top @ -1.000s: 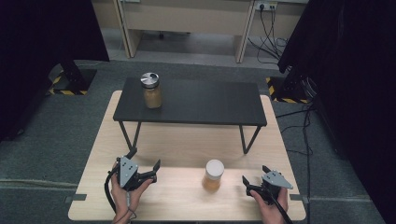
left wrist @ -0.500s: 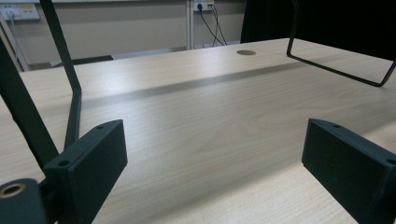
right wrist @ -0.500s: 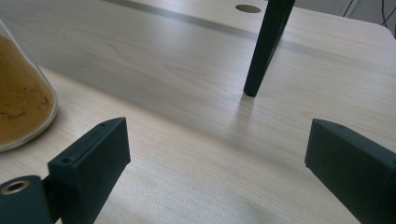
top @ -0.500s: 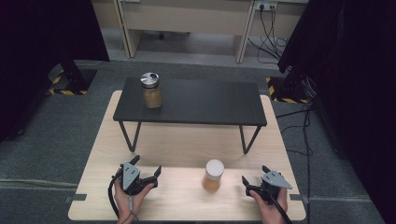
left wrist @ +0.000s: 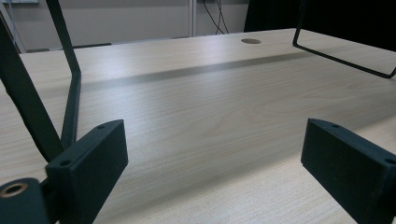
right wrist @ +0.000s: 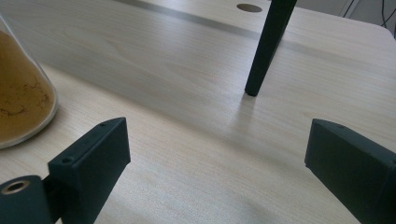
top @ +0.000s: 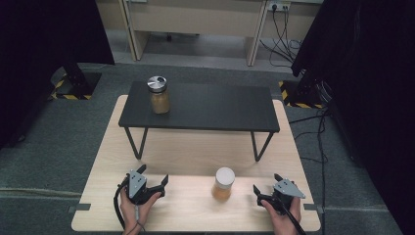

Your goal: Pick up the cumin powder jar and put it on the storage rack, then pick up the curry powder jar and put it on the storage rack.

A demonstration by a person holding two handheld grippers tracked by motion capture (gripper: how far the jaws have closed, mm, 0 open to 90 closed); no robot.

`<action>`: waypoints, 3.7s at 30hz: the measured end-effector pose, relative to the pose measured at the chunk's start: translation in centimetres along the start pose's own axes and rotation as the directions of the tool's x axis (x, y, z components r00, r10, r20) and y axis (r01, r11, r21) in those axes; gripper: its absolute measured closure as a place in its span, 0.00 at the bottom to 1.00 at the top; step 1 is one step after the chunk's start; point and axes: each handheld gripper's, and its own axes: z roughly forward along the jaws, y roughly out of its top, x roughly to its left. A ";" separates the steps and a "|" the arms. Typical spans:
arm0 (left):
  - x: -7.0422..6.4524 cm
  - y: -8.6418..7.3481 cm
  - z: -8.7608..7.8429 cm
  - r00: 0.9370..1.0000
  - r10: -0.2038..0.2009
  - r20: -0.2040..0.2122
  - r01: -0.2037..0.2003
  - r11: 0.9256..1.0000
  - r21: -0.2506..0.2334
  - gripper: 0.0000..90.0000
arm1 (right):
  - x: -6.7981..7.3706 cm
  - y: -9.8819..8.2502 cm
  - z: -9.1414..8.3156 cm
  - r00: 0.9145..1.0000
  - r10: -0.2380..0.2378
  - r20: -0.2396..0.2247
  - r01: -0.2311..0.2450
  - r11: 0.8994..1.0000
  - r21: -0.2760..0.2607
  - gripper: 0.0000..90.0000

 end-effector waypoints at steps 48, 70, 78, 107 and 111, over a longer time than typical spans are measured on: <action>0.1 0.9 0.5 0.999 -0.036 -0.016 0.037 0.998 0.053 0.08 | 0.3 -0.1 0.0 1.000 -0.021 0.005 0.021 1.000 -0.003 0.08; 0.1 0.8 0.4 0.999 -0.040 -0.019 0.041 0.998 0.046 0.08 | 0.0 -0.1 0.0 1.000 -0.019 -0.011 0.019 1.000 -0.003 0.08; 0.0 0.8 0.4 0.999 -0.038 -0.020 0.039 0.998 0.043 0.08 | -2.0 -1.0 -0.2 0.996 0.005 -0.093 -0.010 0.998 -0.058 0.05; 0.1 0.8 0.4 0.999 -0.037 -0.015 0.038 0.998 0.043 0.08 | -1.2 1.9 1.5 0.885 -0.134 -0.446 0.041 0.976 -0.213 0.05; 0.1 0.8 0.4 0.999 -0.035 -0.015 0.036 0.998 0.044 0.08 | -0.7 2.4 2.1 0.879 -0.143 -0.456 0.049 0.976 -0.211 0.05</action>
